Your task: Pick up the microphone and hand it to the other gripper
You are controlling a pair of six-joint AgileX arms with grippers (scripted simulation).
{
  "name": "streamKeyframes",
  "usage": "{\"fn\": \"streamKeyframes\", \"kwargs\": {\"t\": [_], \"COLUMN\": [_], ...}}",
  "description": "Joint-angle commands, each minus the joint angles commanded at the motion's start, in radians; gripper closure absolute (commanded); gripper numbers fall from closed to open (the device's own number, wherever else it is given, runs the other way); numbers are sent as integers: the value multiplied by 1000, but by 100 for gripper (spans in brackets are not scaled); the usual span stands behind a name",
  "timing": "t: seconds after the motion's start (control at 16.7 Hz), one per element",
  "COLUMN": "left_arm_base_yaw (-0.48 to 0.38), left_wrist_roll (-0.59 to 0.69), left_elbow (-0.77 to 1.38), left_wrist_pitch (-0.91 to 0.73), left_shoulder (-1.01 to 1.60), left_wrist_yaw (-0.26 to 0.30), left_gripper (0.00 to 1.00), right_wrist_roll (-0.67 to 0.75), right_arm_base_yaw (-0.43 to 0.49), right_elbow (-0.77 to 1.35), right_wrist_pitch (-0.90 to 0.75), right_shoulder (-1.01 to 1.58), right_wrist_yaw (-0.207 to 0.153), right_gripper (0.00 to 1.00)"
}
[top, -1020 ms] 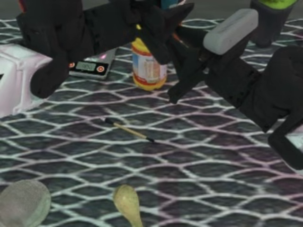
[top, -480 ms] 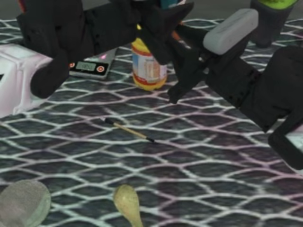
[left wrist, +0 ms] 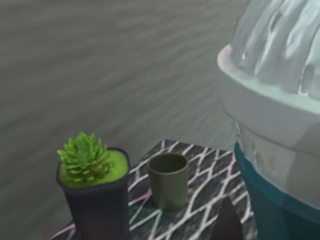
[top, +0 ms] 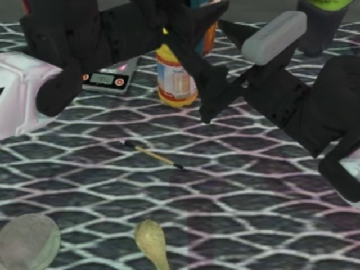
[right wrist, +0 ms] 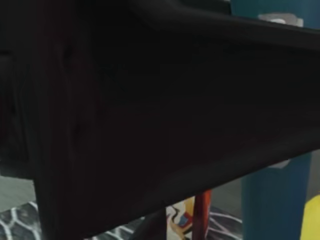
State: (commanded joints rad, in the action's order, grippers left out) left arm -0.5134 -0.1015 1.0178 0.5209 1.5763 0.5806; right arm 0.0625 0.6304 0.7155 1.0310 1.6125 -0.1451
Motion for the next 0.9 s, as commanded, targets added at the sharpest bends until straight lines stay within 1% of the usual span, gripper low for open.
{"fn": "streamKeyframes", "kwargs": {"t": [0.48, 0.6, 0.9], "left_arm_base_yaw": [2, 25, 133], "left_wrist_roll": [-3, -5, -7], "left_elbow": [3, -8, -56], "left_wrist_pitch": [-1, -3, -10], "left_shoulder": [-5, -16, -67], "left_wrist_yaw": [-2, 20, 111], "left_gripper": [100, 100, 100], "right_wrist_roll": [-3, -2, 2], "right_arm_base_yaw": [-3, -9, -32], "right_elbow": [-6, -44, -230], "right_wrist_pitch": [0, 1, 12], "right_shoulder": [2, -35, -203], "right_wrist_yaw": [3, -4, -34], "right_gripper": [0, 0, 0]}}
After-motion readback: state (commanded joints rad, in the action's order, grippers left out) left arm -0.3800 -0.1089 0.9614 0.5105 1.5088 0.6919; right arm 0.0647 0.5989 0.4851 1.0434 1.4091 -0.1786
